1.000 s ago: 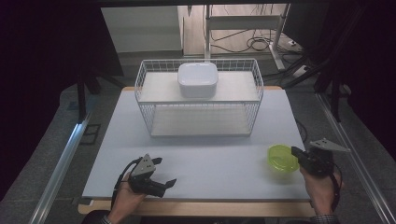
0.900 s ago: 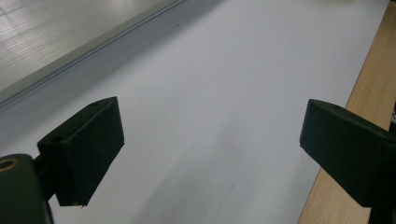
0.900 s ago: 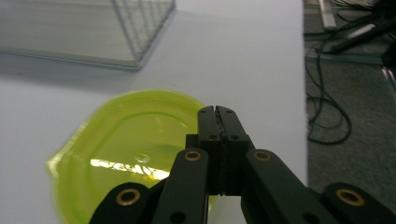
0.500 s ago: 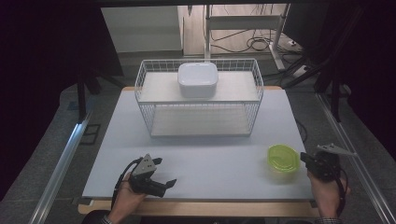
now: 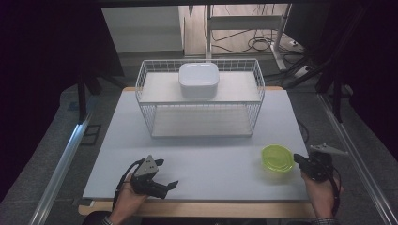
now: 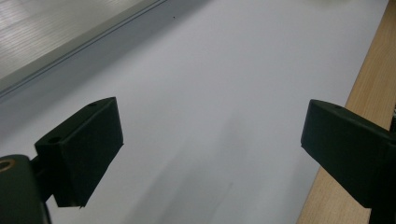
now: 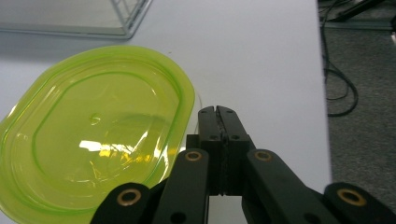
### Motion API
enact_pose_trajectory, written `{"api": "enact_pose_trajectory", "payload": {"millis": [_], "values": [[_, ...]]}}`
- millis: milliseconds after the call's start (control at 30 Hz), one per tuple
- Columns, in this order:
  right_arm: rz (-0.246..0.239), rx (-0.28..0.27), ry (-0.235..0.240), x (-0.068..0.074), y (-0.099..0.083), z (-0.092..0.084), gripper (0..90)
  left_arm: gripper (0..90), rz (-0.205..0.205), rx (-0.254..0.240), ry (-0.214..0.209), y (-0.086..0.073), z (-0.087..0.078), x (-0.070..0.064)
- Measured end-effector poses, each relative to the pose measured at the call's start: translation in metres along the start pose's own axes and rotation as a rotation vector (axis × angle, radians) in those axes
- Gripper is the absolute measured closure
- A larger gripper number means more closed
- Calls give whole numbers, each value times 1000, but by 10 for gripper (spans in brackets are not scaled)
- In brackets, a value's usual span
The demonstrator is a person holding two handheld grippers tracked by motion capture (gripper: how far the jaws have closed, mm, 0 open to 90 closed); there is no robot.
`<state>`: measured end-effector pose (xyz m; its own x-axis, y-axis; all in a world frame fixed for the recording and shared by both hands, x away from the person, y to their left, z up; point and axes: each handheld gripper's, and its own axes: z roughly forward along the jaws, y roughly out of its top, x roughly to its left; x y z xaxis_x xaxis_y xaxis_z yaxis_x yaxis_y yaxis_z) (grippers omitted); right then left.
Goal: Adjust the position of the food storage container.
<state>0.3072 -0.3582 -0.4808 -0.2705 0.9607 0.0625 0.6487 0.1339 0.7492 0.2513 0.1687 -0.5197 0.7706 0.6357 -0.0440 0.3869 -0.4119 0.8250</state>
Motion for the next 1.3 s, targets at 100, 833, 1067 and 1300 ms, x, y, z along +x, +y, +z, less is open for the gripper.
{"api": "enact_pose_trajectory", "payload": {"millis": [100,833,1067,1300], "values": [[-7,6,18,6,1,3,899,52,3,2,-1,0,0,0],[-63,51,160,68,6,19,898,50,14,9,-11,1,2,-3],[-112,73,144,63,3,15,894,50,10,8,-9,1,1,-3],[-105,118,182,61,-9,11,895,49,10,12,-7,0,2,-3]]}}
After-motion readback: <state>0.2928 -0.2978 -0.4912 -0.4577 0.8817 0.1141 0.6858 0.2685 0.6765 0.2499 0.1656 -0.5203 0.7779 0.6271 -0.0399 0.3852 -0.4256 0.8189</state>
